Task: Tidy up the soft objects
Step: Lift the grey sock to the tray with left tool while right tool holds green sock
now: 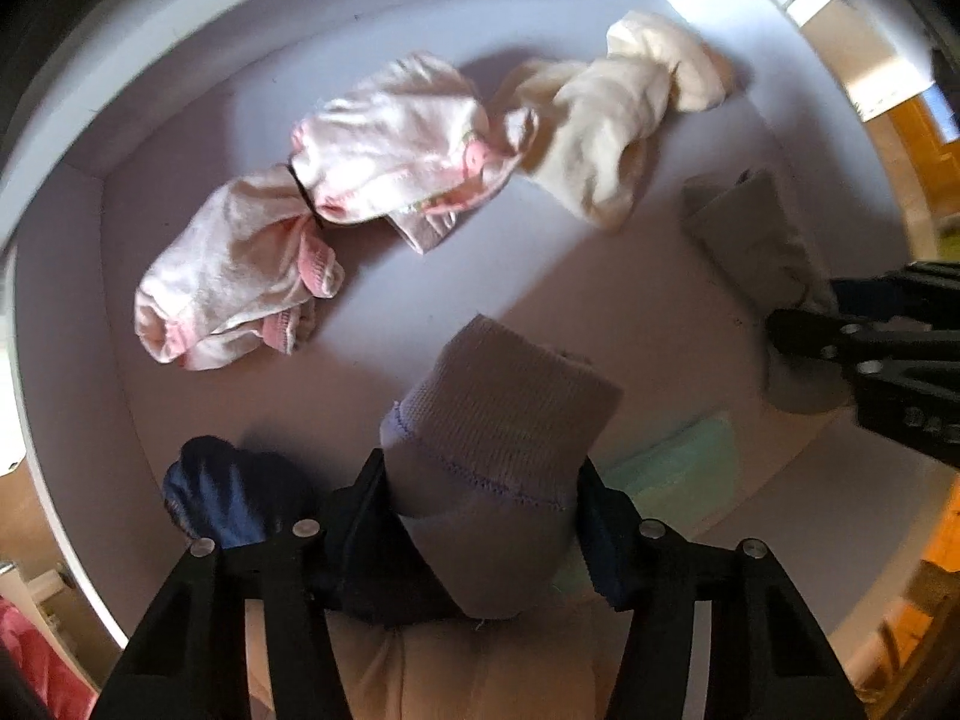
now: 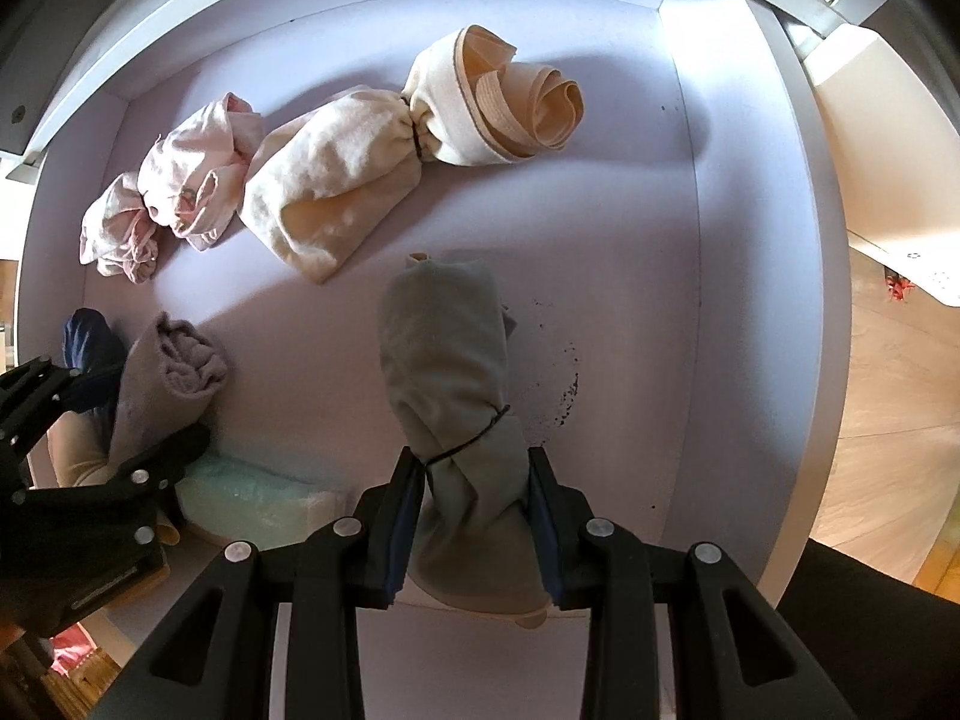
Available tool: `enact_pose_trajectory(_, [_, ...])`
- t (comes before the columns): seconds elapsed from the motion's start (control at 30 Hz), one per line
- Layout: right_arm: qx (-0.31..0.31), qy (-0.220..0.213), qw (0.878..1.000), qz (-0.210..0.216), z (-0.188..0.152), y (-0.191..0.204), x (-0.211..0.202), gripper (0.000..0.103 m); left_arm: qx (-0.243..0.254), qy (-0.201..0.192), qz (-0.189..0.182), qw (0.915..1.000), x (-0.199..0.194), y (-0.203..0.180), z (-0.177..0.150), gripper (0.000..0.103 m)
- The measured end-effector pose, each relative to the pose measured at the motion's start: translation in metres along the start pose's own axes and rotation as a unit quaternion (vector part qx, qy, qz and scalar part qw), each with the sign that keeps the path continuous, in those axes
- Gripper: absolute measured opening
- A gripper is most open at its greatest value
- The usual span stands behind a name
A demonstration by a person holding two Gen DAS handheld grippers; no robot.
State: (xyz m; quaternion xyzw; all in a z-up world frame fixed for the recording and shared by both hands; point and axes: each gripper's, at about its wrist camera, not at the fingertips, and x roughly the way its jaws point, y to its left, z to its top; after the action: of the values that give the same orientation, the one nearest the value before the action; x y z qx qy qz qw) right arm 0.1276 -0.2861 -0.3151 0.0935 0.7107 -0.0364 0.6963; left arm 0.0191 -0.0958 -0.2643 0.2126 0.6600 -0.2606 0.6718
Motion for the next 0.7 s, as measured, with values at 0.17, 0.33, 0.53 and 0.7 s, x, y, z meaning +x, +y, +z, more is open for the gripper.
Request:
enact_pose_trajectory(0.17, [0.002, -0.002, 1.0, -0.002, -0.003, 0.004, -0.001, 0.033, -0.014, -0.046, -0.034, 0.9983, -0.048, 0.001, -0.004, 0.057])
enact_pose_trajectory(0.33, [0.001, -0.004, 1.0, -0.005, -0.004, 0.006, -0.002, 0.033, -0.004, -0.088, -0.047, 0.9951, -0.097, -0.001, -0.011, 0.057])
enact_pose_trajectory(0.53, [0.005, -0.004, 1.0, -0.002, -0.005, 0.005, -0.004, 0.033, -0.003, -0.127, -0.063, 0.9899, -0.142, 0.011, -0.017, 0.057])
enact_pose_trajectory(0.7, [0.013, -0.001, 1.0, 0.005, -0.005, 0.002, -0.005, 0.033, 0.008, -0.173, -0.081, 0.9816, -0.188, 0.006, -0.02, 0.057])
